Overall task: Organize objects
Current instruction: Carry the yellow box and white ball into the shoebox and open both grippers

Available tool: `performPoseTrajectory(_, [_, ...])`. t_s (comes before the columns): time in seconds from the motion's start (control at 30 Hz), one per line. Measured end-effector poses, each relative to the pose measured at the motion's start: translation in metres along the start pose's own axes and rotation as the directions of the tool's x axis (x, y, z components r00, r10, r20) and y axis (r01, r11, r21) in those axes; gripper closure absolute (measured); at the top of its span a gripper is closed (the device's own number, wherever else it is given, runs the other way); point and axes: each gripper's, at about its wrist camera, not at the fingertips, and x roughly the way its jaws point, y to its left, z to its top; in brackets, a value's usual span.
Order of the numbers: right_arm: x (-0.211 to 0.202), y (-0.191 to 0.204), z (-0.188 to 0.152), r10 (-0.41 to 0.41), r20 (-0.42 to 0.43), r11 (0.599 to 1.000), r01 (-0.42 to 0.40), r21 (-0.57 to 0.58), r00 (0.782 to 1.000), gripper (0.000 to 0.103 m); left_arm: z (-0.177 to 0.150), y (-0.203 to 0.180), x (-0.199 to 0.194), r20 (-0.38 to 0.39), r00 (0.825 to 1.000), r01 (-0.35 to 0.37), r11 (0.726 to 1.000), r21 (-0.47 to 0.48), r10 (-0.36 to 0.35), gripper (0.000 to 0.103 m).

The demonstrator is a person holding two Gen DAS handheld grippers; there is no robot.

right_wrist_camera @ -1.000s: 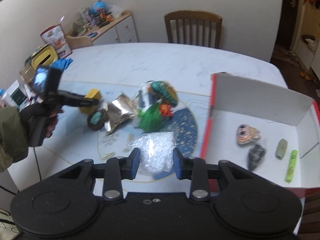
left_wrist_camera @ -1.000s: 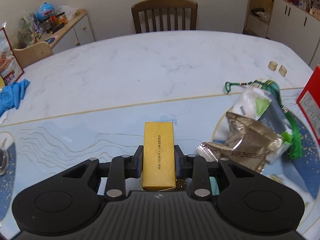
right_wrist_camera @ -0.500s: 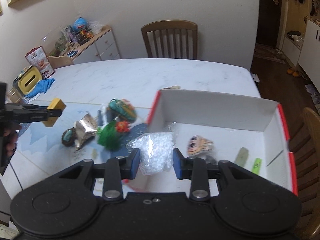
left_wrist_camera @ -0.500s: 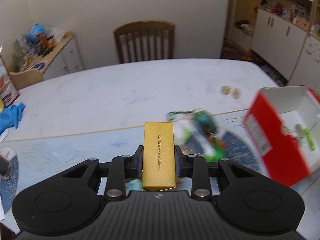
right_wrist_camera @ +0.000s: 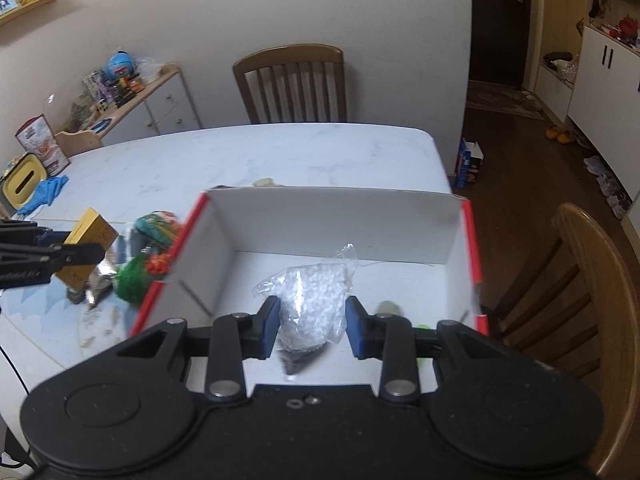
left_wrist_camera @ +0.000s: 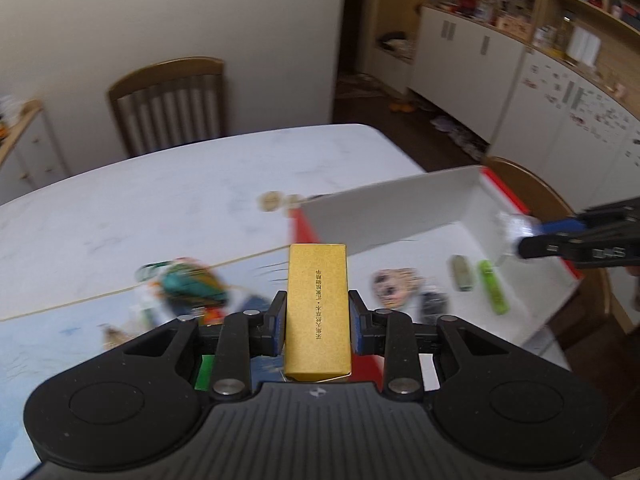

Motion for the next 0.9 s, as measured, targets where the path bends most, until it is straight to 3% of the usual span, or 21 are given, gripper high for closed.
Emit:
performPoseTrajectory(0.13, [0.011,-0.019,0.002,-0.011,-0.013,1.0,0.012,0.013,1.0,0.07,0.007,-0.035,0.02,-0.026,0.999,0.037,0.999,0.03,-0.036,0.074])
performPoseTrajectory(0.37, [0.03,-0.032,0.004,-0.009,-0.02,1.0,0.009,0.001,1.0,0.07,0.01,-0.071,0.058,-0.104,0.994,0.02,0.998,0.058,-0.014,0.074])
performPoseTrajectory(0.57, [0.05,-0.038,0.012,0.003,-0.043,1.0,-0.003,-0.014,0.999,0.07,0.008,-0.082,0.089,-0.165,0.985,-0.028,0.998,0.06,0.038,0.074])
performPoseTrajectory(0.9, [0.09,-0.029,0.01,0.011,-0.146,0.997,-0.022,-0.077,0.989,0.07,0.001,-0.083,0.129,-0.288,0.954,-0.073,0.996,0.043,0.082,0.074])
